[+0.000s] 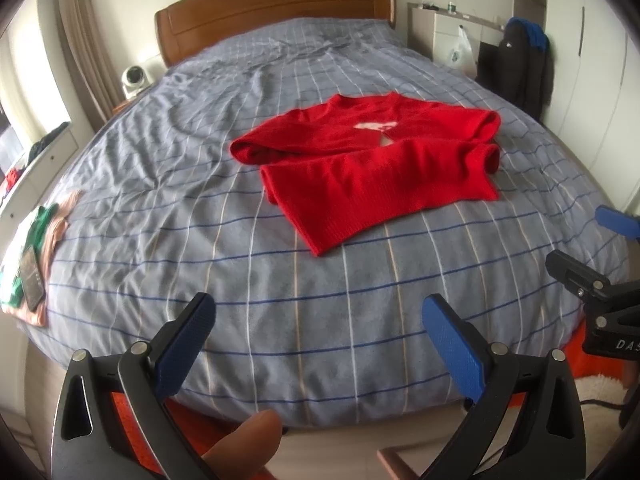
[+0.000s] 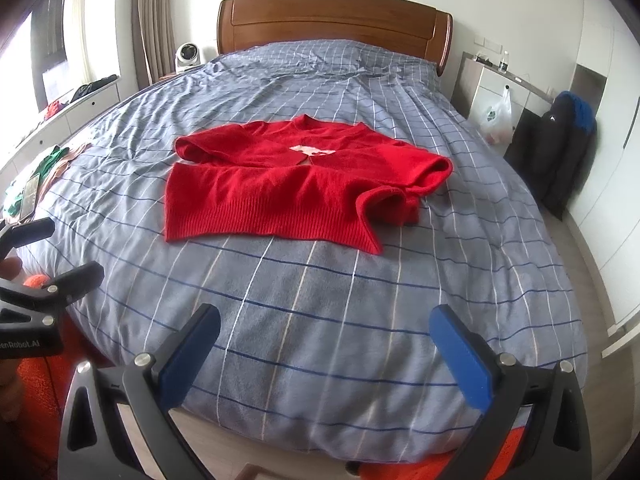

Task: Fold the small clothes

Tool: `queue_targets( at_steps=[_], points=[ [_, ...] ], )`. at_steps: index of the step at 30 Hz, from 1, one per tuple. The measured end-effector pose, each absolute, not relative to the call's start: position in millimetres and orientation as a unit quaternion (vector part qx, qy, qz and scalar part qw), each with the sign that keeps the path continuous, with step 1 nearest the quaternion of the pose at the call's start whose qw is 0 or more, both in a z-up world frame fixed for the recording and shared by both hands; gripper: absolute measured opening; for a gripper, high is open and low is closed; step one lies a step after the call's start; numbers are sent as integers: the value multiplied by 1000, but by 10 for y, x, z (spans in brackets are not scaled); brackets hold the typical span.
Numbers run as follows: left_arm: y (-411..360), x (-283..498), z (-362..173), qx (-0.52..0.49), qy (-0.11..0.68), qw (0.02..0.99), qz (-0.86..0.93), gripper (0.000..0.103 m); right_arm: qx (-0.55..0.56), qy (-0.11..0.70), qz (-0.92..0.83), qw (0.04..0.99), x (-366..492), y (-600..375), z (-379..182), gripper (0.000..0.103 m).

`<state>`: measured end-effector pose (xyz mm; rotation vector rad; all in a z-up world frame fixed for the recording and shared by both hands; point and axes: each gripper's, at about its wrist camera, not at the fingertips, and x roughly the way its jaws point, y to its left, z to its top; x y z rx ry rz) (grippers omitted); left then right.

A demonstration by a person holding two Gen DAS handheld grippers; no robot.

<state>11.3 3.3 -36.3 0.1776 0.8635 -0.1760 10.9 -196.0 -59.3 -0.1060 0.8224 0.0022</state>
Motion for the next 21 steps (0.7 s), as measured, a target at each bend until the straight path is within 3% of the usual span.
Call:
queue_targets(
  at_steps=[21],
  points=[
    [25,109,-378,83,419,900,-86,103,-50,399,-2,916,111,-1965,-596,103]
  ],
)
